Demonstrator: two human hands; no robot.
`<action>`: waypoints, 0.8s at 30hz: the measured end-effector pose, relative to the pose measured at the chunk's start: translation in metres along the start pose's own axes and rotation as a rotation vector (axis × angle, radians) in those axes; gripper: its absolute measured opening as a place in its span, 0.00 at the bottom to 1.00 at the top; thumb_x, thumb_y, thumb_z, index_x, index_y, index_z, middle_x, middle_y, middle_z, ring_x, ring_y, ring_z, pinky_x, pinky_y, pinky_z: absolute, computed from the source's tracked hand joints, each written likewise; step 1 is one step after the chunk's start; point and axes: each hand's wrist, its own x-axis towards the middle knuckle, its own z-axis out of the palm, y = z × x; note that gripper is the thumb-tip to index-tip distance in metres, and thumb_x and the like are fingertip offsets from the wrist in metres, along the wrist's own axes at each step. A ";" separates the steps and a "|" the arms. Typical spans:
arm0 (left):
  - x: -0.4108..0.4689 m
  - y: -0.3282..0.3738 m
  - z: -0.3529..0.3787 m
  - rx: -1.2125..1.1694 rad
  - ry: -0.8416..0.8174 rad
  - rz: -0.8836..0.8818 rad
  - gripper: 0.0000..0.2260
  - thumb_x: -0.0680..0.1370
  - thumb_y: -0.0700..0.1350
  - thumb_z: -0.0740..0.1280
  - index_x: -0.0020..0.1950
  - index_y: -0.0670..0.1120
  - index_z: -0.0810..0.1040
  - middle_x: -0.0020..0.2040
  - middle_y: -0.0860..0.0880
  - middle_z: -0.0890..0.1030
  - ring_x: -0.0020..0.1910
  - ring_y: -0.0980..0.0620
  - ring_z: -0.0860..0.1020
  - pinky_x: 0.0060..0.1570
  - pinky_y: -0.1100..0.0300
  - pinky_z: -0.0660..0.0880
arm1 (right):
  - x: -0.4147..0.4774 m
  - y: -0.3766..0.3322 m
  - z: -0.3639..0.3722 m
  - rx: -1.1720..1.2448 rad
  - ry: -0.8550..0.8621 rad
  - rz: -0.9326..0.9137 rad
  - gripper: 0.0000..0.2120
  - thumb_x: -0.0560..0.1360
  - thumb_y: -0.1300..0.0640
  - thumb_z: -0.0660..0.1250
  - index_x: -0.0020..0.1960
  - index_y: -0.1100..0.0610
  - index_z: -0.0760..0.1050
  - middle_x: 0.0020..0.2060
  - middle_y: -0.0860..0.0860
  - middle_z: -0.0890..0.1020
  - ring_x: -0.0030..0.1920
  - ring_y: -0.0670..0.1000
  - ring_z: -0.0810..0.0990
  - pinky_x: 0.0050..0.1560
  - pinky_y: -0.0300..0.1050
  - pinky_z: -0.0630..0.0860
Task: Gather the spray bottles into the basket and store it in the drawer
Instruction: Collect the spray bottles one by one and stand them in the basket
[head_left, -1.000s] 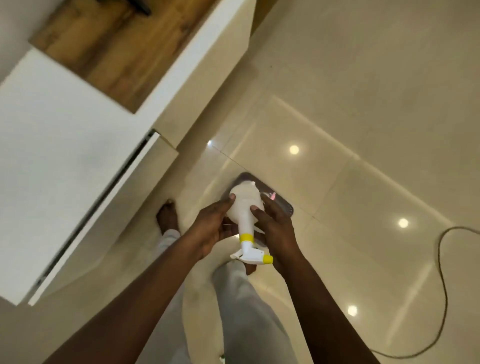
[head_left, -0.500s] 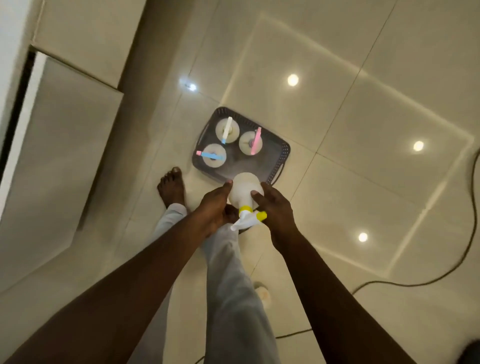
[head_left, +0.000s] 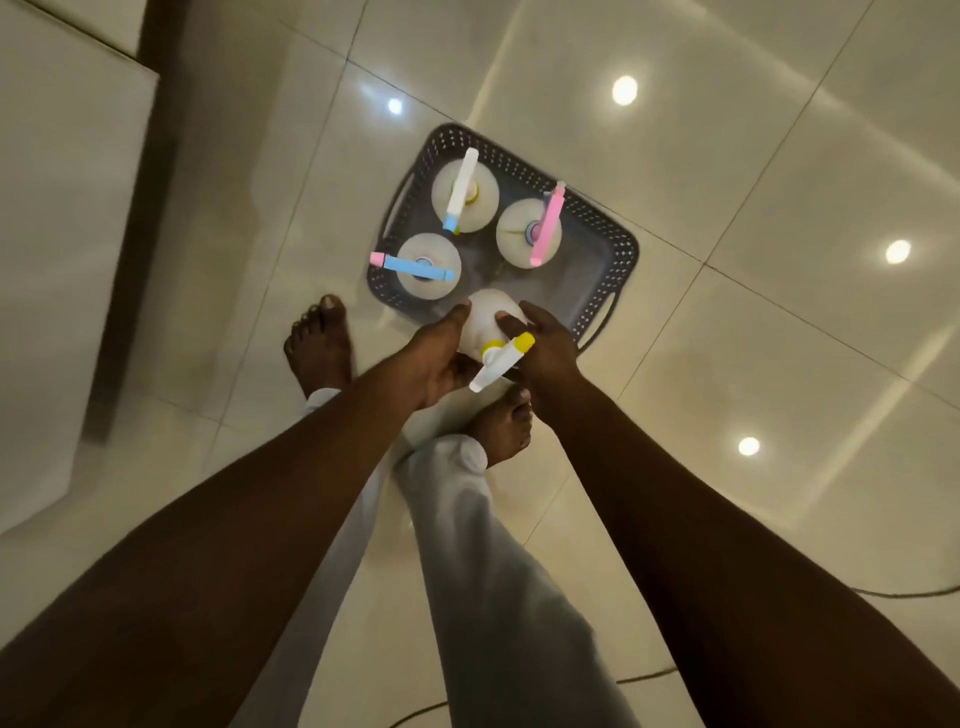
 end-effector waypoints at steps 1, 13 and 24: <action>0.009 0.002 -0.001 -0.005 -0.010 -0.006 0.28 0.84 0.56 0.65 0.79 0.42 0.67 0.72 0.36 0.76 0.66 0.37 0.79 0.67 0.43 0.77 | 0.008 0.001 0.003 0.010 0.006 0.003 0.29 0.79 0.54 0.74 0.77 0.56 0.72 0.71 0.59 0.77 0.66 0.61 0.81 0.57 0.56 0.84; 0.070 0.018 0.013 -0.019 -0.061 0.011 0.28 0.85 0.58 0.60 0.81 0.43 0.66 0.76 0.37 0.73 0.74 0.38 0.74 0.67 0.47 0.75 | 0.062 -0.003 0.014 0.094 -0.019 0.065 0.30 0.80 0.56 0.72 0.80 0.55 0.68 0.76 0.58 0.72 0.71 0.62 0.76 0.68 0.61 0.78; 0.073 0.017 0.008 0.016 -0.019 0.043 0.23 0.87 0.54 0.58 0.77 0.44 0.70 0.70 0.37 0.78 0.67 0.36 0.78 0.62 0.40 0.79 | 0.058 -0.001 0.017 0.103 -0.073 0.144 0.29 0.83 0.53 0.66 0.82 0.50 0.63 0.76 0.55 0.72 0.71 0.58 0.74 0.67 0.56 0.78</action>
